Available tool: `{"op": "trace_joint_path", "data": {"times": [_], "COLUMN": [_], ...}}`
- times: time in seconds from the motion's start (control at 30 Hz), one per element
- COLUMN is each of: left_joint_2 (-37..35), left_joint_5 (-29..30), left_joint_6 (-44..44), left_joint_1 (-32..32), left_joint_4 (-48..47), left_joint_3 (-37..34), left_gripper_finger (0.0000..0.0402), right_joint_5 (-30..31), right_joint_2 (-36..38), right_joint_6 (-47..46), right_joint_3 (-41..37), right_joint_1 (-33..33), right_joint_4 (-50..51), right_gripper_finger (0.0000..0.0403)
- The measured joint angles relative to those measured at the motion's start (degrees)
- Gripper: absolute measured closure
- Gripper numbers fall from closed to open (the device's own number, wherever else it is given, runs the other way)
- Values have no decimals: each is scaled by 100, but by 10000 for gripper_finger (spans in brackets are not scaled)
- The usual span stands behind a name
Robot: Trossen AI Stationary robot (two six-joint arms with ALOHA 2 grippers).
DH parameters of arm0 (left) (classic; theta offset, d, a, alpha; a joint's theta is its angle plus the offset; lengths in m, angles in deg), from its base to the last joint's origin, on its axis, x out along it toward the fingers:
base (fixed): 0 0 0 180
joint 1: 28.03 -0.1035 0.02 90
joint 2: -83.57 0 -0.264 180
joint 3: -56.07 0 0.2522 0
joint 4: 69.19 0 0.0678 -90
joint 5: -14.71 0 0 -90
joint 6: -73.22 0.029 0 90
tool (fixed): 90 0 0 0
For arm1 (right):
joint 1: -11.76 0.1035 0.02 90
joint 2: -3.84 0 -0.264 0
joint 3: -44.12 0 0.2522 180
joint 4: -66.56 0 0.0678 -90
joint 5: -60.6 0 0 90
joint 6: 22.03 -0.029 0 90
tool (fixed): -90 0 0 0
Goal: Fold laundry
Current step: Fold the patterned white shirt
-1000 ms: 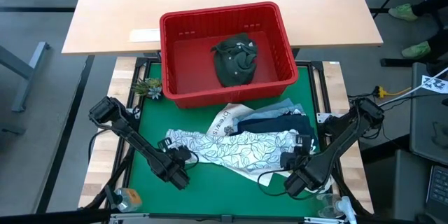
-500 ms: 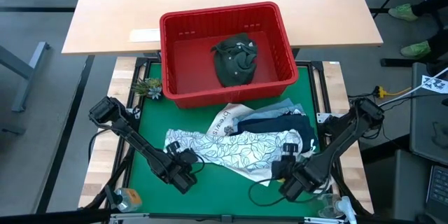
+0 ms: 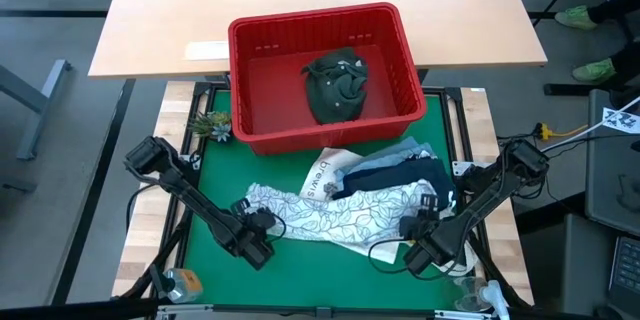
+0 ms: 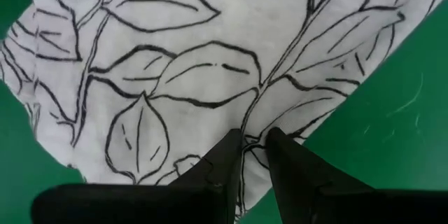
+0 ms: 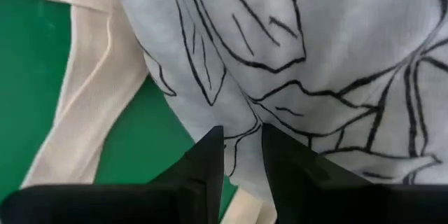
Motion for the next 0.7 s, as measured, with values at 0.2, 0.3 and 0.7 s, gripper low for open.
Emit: {"op": "trace_joint_path", "data": {"times": [0.2, 0.3, 0.7], "left_joint_2": [15, 37, 36], "left_joint_5": [-114, -147, -181], "left_joint_6": [134, 180, 200], "left_joint_1": [13, 11, 37], "left_joint_4": [-158, -367, -885], "left_joint_3": [0, 190, 835], "left_gripper_finger": [333, 333, 333], "right_joint_5": [-71, -200, -237], "right_joint_2": [0, 0, 0], "right_joint_6": [1, 1, 62], "right_joint_3": [0, 2, 684], "right_joint_1": [0, 0, 2], "right_joint_4": [207, 219, 640], "right_gripper_finger": [304, 304, 304]}}
